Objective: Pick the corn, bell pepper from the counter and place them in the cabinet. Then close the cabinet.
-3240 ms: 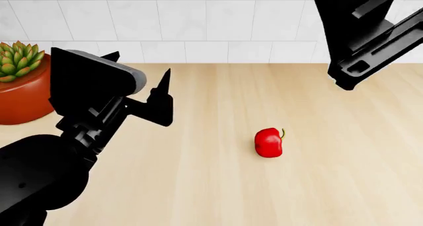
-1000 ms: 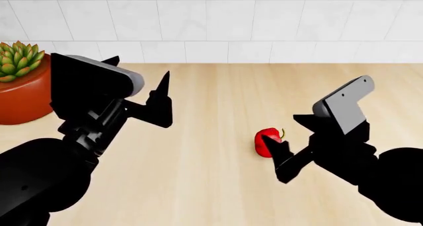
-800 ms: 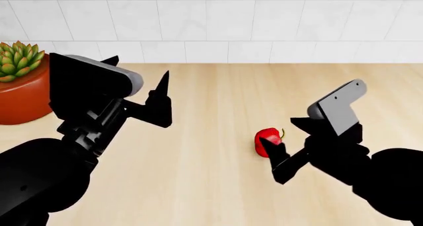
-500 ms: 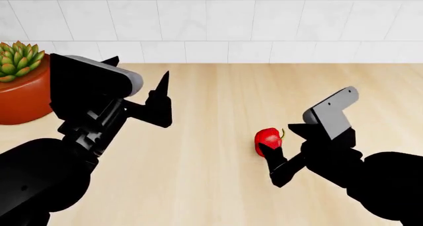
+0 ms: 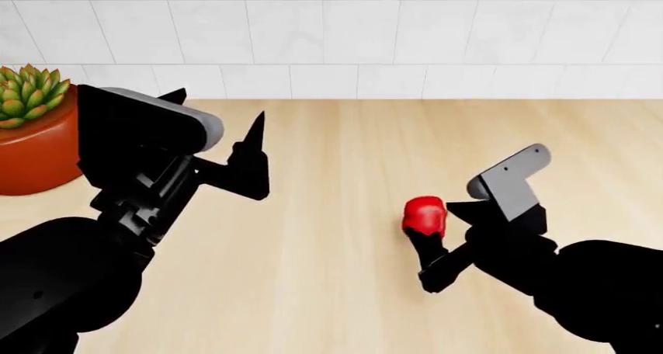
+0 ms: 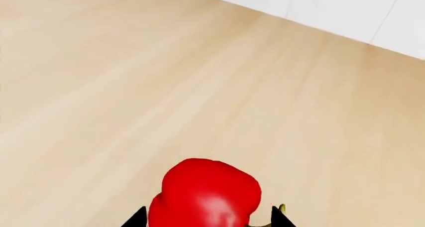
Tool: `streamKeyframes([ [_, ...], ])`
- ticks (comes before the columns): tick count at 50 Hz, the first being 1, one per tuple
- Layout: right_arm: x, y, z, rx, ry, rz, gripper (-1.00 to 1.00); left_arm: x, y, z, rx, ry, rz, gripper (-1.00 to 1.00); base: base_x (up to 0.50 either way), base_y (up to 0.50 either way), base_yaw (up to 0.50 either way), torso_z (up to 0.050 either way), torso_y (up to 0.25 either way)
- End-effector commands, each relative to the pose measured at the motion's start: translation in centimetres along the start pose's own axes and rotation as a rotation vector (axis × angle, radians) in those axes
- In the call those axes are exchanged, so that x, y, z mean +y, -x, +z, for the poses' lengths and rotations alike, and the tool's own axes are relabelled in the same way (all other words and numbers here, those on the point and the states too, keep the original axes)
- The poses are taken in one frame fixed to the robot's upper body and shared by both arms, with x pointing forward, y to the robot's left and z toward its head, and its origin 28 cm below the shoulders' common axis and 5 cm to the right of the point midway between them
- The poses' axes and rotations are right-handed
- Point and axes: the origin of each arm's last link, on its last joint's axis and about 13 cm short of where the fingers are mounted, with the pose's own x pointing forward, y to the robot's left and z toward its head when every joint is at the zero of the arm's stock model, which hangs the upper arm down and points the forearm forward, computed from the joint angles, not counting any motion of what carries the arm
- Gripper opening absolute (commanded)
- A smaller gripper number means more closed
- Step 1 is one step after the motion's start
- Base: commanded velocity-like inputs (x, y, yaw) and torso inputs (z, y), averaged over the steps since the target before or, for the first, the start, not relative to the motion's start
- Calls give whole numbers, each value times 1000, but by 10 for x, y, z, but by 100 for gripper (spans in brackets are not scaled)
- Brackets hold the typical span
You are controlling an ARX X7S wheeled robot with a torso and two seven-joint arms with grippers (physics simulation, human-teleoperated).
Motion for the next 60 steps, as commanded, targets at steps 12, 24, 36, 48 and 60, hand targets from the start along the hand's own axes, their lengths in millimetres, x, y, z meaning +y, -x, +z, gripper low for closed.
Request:
streamKeyframes([
  [12, 3, 8, 9, -42, -9, -2, -100, 0, 1, -2, 3, 2, 0, 100, 0, 0, 0, 0, 0],
  [24, 14, 42, 57, -257, 59, -48, -100, -1, 0, -4, 5, 4, -3, 100, 0, 0, 0, 0, 0],
  [36, 43, 72, 111, -502, 238, -57, -100, -4, 3, -2, -11, 4, -30, 100, 0, 0, 0, 0, 0],
  [48, 62, 90, 152, -735, 334, -52, -100, -6, 3, -1, -11, 3, -40, 100, 0, 0, 0, 0, 0],
  [60, 76, 95, 175, -845, 378, -18, -100, -5, 3, 0, -16, 4, -39, 100, 0, 0, 0, 0, 0],
])
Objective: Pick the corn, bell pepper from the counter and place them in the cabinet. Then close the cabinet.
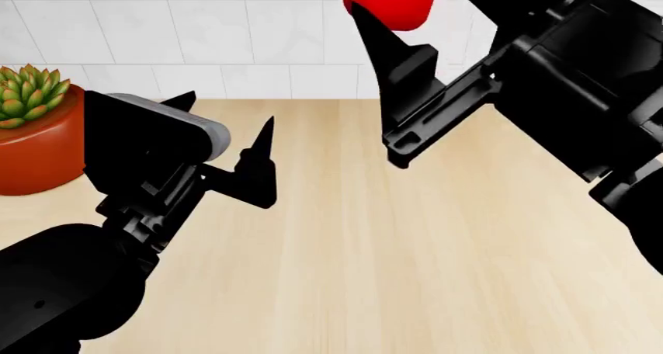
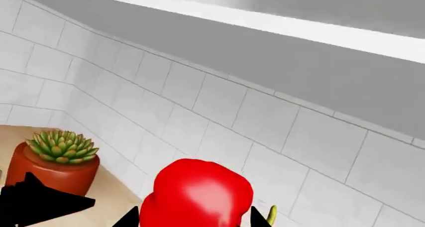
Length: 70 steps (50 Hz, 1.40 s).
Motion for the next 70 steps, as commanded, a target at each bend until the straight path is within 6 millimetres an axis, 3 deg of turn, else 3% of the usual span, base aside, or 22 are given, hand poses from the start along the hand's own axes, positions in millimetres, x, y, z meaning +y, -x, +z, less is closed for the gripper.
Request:
streamKeyframes([
  [1, 6, -9, 30, -145, 58, 12, -100, 0, 0, 1, -5, 1, -1, 100, 0, 0, 0, 0, 0],
  [15, 10, -17, 55, -244, 80, 6, -100, 0, 1, -3, -5, 8, 1, 100, 0, 0, 0, 0, 0],
  [35, -10, -46, 100, -315, 112, -86, -100, 0, 1, 2, -11, 1, 0, 100, 0, 0, 0, 0, 0],
  [56, -54, -88, 130, -276, 115, -312, -100, 0, -1, 3, -18, -1, -4, 100, 0, 0, 0, 0, 0],
  [70, -68, -109, 149, -271, 134, -367, -100, 0, 0, 2, -18, 1, -4, 100, 0, 0, 0, 0, 0],
])
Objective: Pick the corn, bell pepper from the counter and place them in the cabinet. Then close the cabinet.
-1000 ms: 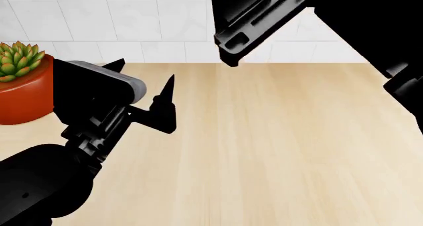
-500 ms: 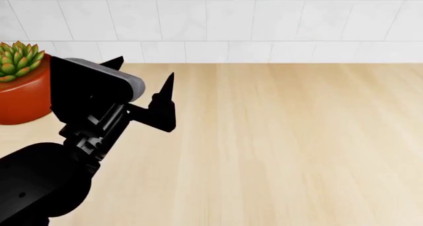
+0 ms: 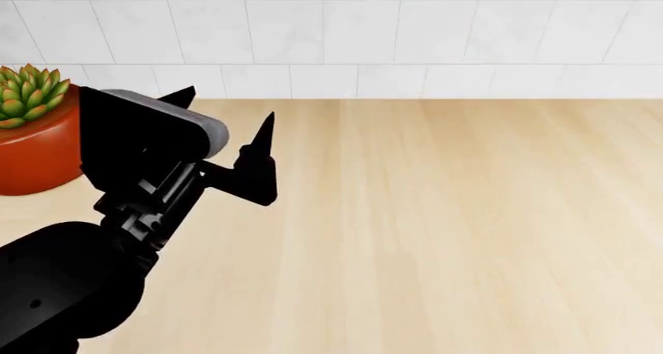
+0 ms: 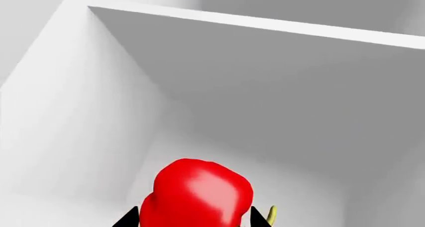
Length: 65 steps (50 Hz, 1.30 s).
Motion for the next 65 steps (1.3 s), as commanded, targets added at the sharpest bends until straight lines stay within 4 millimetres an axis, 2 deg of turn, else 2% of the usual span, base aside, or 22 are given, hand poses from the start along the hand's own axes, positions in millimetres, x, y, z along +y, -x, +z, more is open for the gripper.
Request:
streamKeyframes([
  [1, -11, -24, 8, 7, 42, -66, -100, 0, 0, 0, 0, 0, -1, 100, 0, 0, 0, 0, 0],
  [16, -29, -61, 6, 87, 28, -171, -100, -1, -5, 1, -1, -2, -18, 100, 0, 0, 0, 0, 0],
  [25, -37, -81, 5, 226, 27, -246, -100, -1, -6, 1, 2, -2, -21, 100, 0, 0, 0, 0, 0],
  [34, -34, -81, -1, 315, 20, -202, -100, -2, -6, 0, 2, 2, -24, 100, 0, 0, 0, 0, 0],
  [51, -29, -82, -7, 365, 13, -62, -100, -5, -8, -4, 6, 4, -36, 100, 0, 0, 0, 0, 0],
  [52, -29, -82, -7, 367, 16, -62, 100, -5, -8, -4, 6, 4, -37, 100, 0, 0, 0, 0, 0],
  [65, -27, -77, 24, 272, 66, -46, 100, -5, -8, -5, 7, 5, -38, 100, 0, 0, 0, 0, 0],
])
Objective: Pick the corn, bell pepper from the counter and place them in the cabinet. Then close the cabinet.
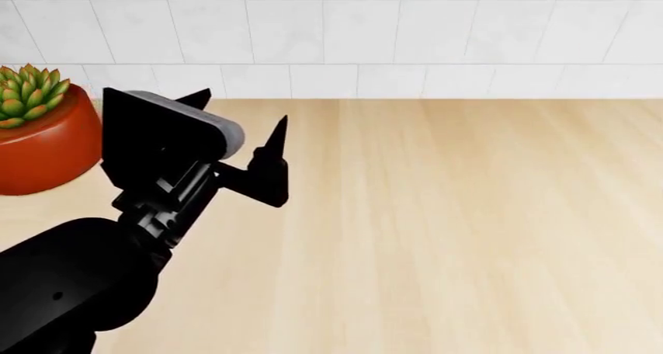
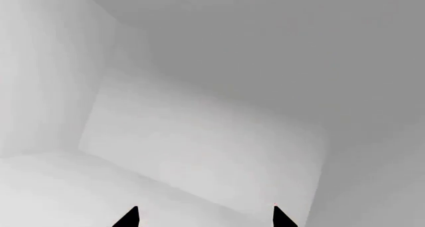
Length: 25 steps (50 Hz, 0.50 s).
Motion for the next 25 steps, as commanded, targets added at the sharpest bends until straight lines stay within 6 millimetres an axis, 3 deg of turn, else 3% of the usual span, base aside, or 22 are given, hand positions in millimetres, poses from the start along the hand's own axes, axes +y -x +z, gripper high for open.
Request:
streamKeyframes([
  [1, 1, 9, 18, -56, 34, 20, 100, -1, 0, 0, 1, 0, -4, 100, 0, 0, 0, 0, 0],
  [8, 1, 23, 26, -109, 72, 46, 100, 0, 0, -1, -1, 4, -3, 100, 0, 0, 0, 0, 0],
  [13, 0, 37, 21, -142, 75, 70, 100, 0, 0, -1, -11, 10, 2, 100, 0, 0, 0, 0, 0],
  [25, 0, 97, 12, -262, 98, 125, 100, 1, 2, 2, -50, 25, 33, 100, 0, 0, 0, 0, 0],
])
